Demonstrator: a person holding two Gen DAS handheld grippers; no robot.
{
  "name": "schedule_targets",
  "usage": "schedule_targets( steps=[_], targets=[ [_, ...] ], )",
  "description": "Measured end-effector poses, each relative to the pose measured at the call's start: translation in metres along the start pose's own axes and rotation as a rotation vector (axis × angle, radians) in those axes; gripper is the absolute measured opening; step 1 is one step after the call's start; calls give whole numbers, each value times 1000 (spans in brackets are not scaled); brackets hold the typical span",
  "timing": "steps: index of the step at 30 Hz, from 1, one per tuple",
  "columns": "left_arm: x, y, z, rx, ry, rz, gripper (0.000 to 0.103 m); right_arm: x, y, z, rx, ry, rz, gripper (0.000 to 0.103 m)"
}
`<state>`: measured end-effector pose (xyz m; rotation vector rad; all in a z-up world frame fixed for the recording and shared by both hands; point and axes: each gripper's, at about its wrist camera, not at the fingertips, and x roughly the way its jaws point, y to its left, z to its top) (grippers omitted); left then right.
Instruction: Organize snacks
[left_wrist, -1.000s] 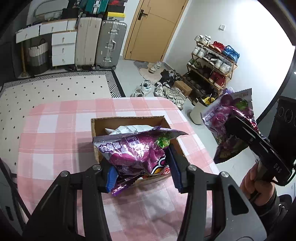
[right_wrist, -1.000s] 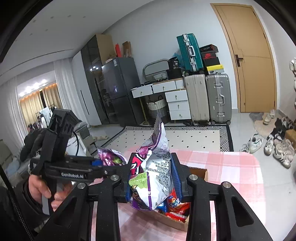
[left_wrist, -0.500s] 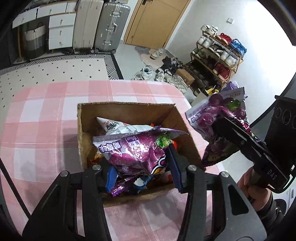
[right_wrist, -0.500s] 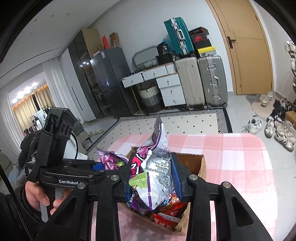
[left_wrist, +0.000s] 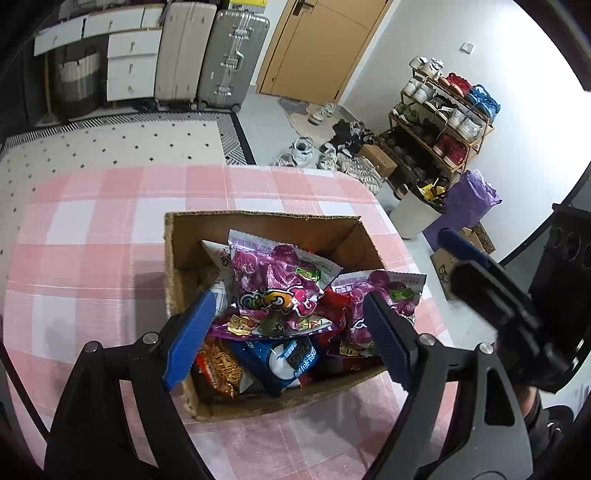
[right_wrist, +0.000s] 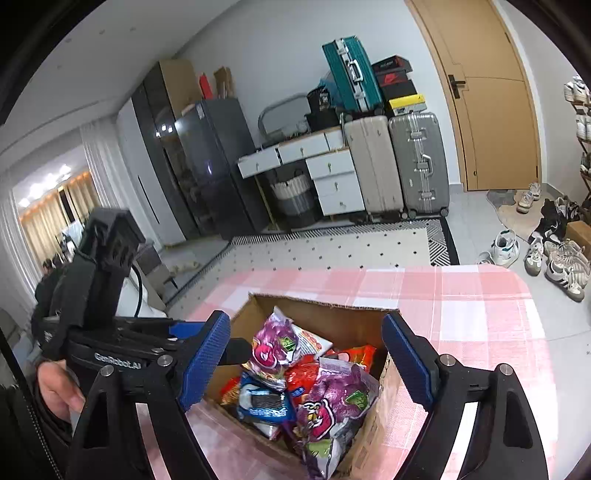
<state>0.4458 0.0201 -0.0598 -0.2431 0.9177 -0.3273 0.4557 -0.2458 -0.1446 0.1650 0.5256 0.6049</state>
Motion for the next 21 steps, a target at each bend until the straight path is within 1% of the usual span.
schedule_targets(
  steps=[2,7,9,11,15,20,21],
  targets=[
    [-6,-2,-2,7,-13,24,80,-12,0,2,3,-20,-3,89],
    [-35,-8,-15,12,-55,72,81,-42,3,2,4,-66,-13,92],
    [-46,-12,-21,17,-78,86,81,-56,6,1,0,-91,-18,95],
    [-59,-18,-29,37,-112,133,82,-69,7,-2,-2,-114,-29,97],
    [-81,-29,-42,82,-173,182,85,-92,9,-12,6,-139,-45,98],
    [-109,-41,-62,124,-241,177,91,-117,15,-34,0,-155,-73,99],
    [-114,-43,-67,130,-255,170,95,-121,17,-38,-5,-155,-78,99]
  ],
)
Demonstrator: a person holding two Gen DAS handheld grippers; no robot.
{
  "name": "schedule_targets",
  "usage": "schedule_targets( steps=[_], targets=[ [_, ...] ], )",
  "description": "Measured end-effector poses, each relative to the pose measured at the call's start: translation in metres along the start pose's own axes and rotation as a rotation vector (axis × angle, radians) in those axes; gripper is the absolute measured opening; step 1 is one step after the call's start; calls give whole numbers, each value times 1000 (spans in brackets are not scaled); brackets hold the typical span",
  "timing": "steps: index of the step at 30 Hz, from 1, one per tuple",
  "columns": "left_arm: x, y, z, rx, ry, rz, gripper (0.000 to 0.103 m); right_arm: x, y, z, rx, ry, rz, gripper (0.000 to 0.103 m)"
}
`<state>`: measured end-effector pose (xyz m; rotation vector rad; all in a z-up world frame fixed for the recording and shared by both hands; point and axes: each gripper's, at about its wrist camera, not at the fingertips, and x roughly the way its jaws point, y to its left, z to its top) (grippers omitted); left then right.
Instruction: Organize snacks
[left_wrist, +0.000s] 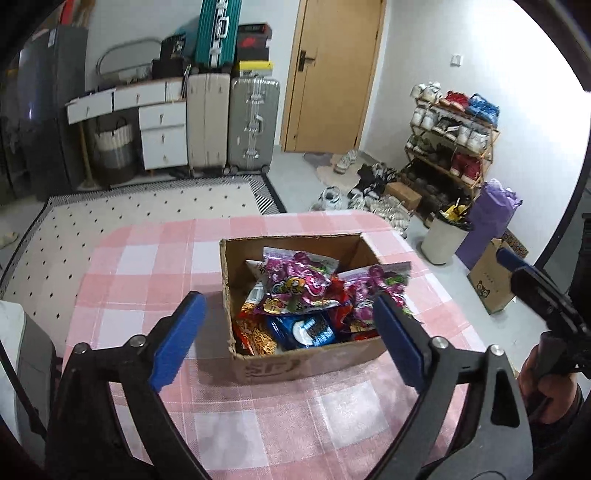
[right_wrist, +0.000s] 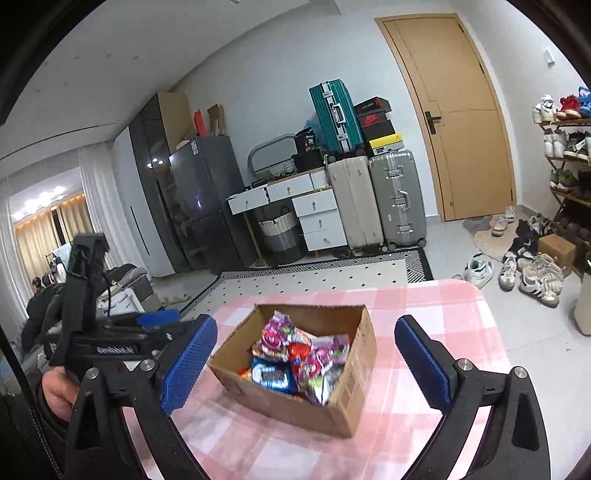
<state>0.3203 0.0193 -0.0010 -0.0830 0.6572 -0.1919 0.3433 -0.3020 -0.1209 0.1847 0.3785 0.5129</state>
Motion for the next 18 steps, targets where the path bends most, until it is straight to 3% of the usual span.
schedule_targets(
  steps=[1,9,15,18],
  targets=[
    [-6,-1,-3,6,-8,-2,102,-5,2,-4,-5,1,-3,99],
    [-42,-2,-43,34,-75,88,102,-38,18,-41,-50,3,-22,102],
    [-55,4,-80,42,-128,82,102,-58,24,-68,-72,-32,-55,102],
    [-60,6,-100,59,-170,119,102,-64,23,-83,-71,-39,-66,102]
  ],
)
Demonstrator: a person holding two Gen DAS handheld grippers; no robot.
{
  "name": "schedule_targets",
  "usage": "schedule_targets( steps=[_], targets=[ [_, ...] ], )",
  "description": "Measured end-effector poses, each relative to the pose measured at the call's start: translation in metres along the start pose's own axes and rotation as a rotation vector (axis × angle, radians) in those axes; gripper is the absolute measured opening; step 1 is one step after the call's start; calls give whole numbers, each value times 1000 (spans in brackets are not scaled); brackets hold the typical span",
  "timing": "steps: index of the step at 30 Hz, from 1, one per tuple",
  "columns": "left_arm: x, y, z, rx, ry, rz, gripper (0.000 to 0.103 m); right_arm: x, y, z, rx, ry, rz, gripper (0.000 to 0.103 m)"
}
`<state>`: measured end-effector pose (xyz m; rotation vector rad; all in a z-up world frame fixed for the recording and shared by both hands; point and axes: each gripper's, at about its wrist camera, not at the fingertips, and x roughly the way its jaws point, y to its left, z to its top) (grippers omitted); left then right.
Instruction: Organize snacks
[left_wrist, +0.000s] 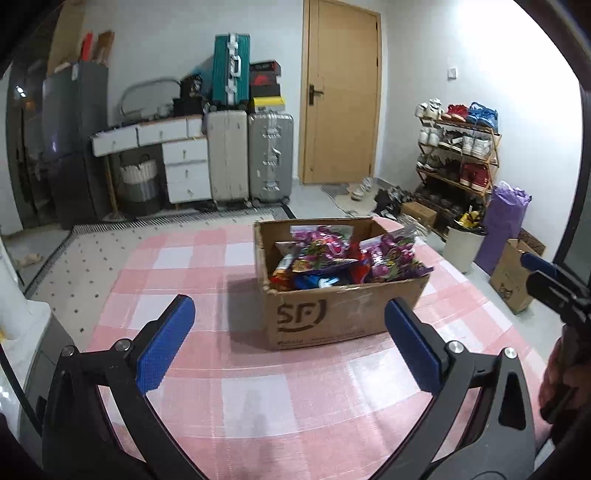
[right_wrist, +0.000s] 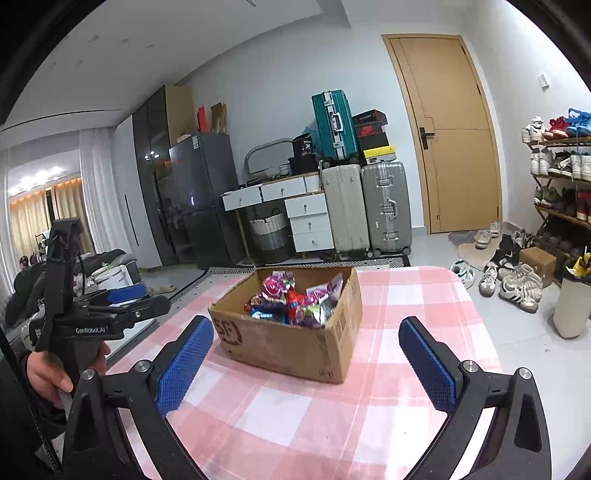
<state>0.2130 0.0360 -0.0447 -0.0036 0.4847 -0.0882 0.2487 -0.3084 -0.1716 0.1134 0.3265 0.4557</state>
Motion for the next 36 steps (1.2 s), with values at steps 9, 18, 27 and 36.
schedule_targets(
  steps=[9,18,27,36],
  targets=[
    [-9,13,-46,17,-86,115,103,-6,2,-36,-49,-43,-92,102],
    [-6,24,-83,8,-112,179,103,0,10,-57,-83,-17,-89,102],
    [-8,27,-88,-19,-127,159,103,3,12,-65,-103,-17,-111,102],
    [-21,29,-90,-39,-175,165,103,11,13,-65,-117,10,-121,103]
  ],
)
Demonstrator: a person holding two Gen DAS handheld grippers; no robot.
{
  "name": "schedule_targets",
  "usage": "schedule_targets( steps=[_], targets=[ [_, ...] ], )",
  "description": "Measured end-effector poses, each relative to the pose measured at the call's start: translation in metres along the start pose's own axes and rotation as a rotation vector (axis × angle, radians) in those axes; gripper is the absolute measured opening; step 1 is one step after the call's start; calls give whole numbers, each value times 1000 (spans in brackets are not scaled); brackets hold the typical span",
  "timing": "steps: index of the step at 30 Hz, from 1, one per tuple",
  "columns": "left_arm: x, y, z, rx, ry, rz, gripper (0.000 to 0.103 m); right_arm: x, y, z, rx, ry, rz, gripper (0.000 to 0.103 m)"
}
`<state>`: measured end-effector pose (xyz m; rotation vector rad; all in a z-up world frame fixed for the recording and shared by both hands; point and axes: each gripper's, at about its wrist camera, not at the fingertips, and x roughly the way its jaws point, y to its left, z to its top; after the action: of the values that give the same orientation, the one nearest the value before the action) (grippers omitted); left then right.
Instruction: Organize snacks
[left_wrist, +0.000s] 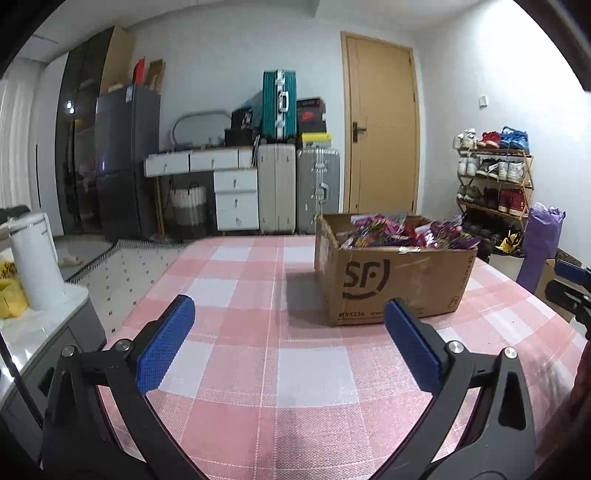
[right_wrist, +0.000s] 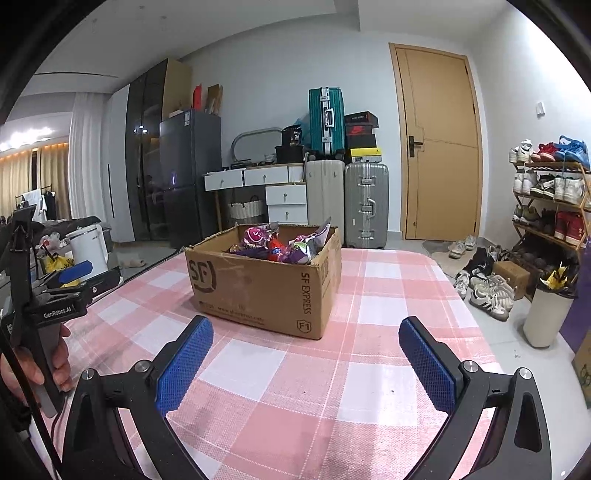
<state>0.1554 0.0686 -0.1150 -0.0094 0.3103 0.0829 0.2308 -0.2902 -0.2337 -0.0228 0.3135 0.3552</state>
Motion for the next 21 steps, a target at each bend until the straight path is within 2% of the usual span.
schedule_targets(
  steps=[21],
  targets=[
    [6,-3,-1,-2,9,-8,103,-2,-3,0,3,10,5,103]
  ],
)
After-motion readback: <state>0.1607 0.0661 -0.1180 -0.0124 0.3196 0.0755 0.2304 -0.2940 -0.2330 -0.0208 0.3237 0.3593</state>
